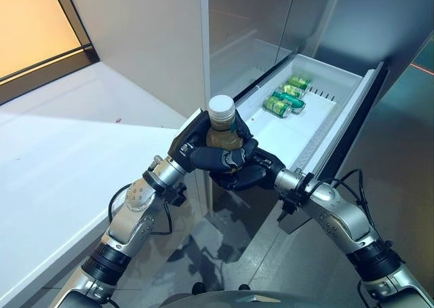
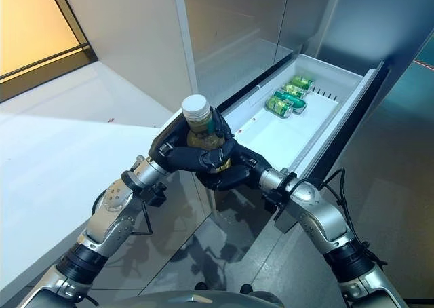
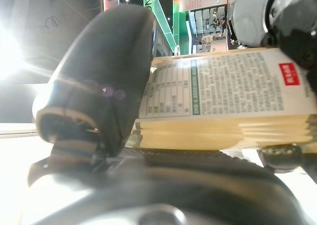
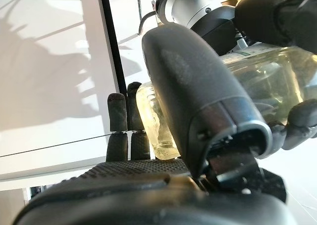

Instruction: Put drinks into fridge and close the fridge

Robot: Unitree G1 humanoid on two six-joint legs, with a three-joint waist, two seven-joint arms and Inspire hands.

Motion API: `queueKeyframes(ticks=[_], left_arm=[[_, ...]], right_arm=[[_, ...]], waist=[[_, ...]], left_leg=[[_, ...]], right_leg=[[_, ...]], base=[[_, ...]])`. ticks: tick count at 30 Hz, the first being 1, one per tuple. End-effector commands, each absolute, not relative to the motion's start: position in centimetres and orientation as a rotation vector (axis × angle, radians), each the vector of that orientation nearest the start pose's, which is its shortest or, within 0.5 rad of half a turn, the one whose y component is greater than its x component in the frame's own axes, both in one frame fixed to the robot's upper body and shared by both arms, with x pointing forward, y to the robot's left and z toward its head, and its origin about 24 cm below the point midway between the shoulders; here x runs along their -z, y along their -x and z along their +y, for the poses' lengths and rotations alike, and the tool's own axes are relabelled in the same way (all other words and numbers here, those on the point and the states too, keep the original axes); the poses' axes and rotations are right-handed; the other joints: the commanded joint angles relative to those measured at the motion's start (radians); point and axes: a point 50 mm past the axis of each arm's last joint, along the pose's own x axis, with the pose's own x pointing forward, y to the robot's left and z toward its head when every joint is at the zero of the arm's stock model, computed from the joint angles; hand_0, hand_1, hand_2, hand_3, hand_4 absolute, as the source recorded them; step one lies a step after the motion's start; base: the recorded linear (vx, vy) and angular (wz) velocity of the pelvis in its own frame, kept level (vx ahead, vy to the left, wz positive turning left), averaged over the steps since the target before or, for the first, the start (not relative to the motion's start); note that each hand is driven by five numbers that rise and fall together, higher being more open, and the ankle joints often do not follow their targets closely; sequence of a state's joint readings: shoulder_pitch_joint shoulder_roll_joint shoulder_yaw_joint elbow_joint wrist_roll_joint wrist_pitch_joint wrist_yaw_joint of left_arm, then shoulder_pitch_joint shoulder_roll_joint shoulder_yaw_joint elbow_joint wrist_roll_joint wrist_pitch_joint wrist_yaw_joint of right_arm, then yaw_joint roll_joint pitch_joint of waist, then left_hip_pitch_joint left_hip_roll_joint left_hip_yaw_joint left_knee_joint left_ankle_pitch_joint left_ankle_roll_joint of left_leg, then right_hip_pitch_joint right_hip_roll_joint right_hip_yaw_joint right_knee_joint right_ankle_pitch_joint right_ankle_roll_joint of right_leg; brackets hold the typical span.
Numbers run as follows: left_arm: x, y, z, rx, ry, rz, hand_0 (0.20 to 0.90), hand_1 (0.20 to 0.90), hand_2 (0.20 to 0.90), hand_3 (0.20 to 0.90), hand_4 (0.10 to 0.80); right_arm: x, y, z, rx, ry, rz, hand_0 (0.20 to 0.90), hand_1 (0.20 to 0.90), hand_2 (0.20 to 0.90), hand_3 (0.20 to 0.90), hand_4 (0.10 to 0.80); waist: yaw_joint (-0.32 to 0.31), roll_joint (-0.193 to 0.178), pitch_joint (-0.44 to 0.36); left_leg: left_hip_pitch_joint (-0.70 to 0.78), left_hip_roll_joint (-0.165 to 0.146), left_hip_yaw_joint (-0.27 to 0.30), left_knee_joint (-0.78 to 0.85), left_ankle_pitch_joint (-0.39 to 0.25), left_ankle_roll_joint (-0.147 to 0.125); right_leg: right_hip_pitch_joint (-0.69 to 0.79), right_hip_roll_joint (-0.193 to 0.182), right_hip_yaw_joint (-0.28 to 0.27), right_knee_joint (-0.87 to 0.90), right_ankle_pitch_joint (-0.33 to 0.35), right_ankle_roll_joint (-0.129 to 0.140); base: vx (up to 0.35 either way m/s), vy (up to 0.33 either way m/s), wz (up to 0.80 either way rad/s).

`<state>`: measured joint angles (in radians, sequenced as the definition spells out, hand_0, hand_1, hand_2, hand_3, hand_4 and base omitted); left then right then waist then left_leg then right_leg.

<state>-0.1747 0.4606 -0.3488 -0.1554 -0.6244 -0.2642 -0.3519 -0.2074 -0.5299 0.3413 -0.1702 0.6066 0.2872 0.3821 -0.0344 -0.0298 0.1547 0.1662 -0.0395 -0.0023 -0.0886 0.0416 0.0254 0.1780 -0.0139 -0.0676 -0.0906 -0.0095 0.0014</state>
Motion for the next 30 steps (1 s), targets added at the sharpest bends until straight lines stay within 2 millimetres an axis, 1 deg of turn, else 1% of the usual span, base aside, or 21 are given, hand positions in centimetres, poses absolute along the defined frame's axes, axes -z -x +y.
queueKeyframes(ticks=[1,6,10,12,13,14,18,23,27,30], left_arm=[[-18.9,-23.8,8.4,0.964,0.383,-0.751,0.300,0.300,0.300,0.200,0.100],[-17.7,-23.6,7.8,1.011,0.388,-0.684,0.300,0.300,0.300,0.200,0.100],[-16.5,-23.2,6.6,1.138,0.308,-0.595,0.300,0.300,0.300,0.200,0.100],[-15.5,-23.0,5.9,1.219,0.244,-0.521,0.300,0.300,0.300,0.200,0.100],[-15.5,-23.0,5.8,1.225,0.237,-0.517,0.404,0.404,0.404,0.321,0.221],[-15.0,-23.0,5.5,1.247,0.204,-0.489,0.900,0.900,0.900,0.900,0.800],[-14.7,-23.1,5.4,1.268,0.193,-0.467,0.900,0.900,0.900,0.900,0.800],[-15.4,-23.4,5.9,1.223,0.218,-0.528,0.900,0.900,0.900,0.900,0.800],[-17.0,-23.6,6.9,1.130,0.225,-0.650,0.900,0.900,0.900,0.900,0.800],[-18.5,-23.7,8.2,1.046,0.244,-0.756,0.900,0.900,0.900,0.900,0.800]], right_arm=[[-16.8,-26.2,-9.7,-0.904,-0.158,-0.290,0.300,0.300,0.300,0.200,0.100],[-16.6,-26.3,-9.8,-0.885,-0.167,-0.271,0.300,0.300,0.300,0.200,0.100],[-16.4,-26.7,-10.0,-0.856,-0.136,-0.231,0.300,0.300,0.300,0.200,0.100],[-16.4,-27.0,-10.2,-0.841,-0.097,-0.226,0.300,0.300,0.300,0.200,0.100],[-16.4,-27.1,-10.2,-0.841,-0.092,-0.225,0.300,0.300,0.300,0.200,0.100],[-16.5,-27.3,-10.3,-0.836,-0.071,-0.224,0.300,0.300,0.300,0.200,0.100],[-16.9,-27.8,-10.7,-0.814,-0.022,-0.229,0.300,0.300,0.300,0.200,0.100],[-17.9,-28.8,-11.7,-0.728,0.040,-0.266,0.300,0.300,0.300,0.200,0.100],[-18.6,-29.6,-13.0,-0.624,0.072,-0.281,0.300,0.300,0.300,0.200,0.100],[-19.1,-30.1,-14.2,-0.557,0.064,-0.280,0.300,0.300,0.300,0.200,0.100]], waist=[[-0.007,0.003,-0.076],[-0.006,0.003,-0.074],[-0.007,0.005,-0.071],[-0.010,0.007,-0.070],[-0.011,0.008,-0.069],[-0.014,0.009,-0.069],[-0.016,0.012,-0.070],[-0.013,0.012,-0.069],[-0.005,0.007,-0.071],[0.001,0.003,-0.074]], left_leg=[[0.011,0.003,0.068,0.001,-0.085,0.010],[0.011,0.004,0.071,0.001,-0.086,0.009],[0.011,0.004,0.074,0.001,-0.087,0.010],[0.011,0.004,0.077,0.001,-0.086,0.011],[0.012,0.003,0.077,0.001,-0.086,0.011],[0.012,0.003,0.078,0.001,-0.085,0.012],[0.015,0.001,0.078,0.001,-0.087,0.015],[0.016,-0.002,0.074,0.002,-0.087,0.013],[0.013,-0.003,0.066,0.002,-0.086,0.012],[0.010,-0.004,0.057,0.002,-0.085,0.011]], right_leg=[[-0.039,0.013,-0.018,0.064,-0.018,0.040],[-0.038,0.013,-0.024,0.060,-0.015,0.039],[-0.038,0.012,-0.028,0.060,-0.016,0.039],[-0.038,0.011,-0.028,0.060,-0.016,0.040],[-0.038,0.011,-0.028,0.060,-0.015,0.040],[-0.039,0.011,-0.026,0.061,-0.015,0.041],[-0.037,0.011,-0.022,0.057,-0.013,0.042],[-0.033,0.011,-0.022,0.054,-0.011,0.042],[-0.033,0.011,-0.026,0.053,-0.010,0.041],[-0.033,0.012,-0.029,0.052,-0.010,0.039]], base=[[0.000,0.000,0.00],[0.000,0.000,0.00],[0.000,0.000,0.00],[0.000,0.000,0.00],[0.000,0.000,0.00],[0.000,0.000,0.00],[0.000,0.000,0.00],[0.000,0.000,0.00],[0.000,0.000,0.00],[0.000,0.000,0.00]])
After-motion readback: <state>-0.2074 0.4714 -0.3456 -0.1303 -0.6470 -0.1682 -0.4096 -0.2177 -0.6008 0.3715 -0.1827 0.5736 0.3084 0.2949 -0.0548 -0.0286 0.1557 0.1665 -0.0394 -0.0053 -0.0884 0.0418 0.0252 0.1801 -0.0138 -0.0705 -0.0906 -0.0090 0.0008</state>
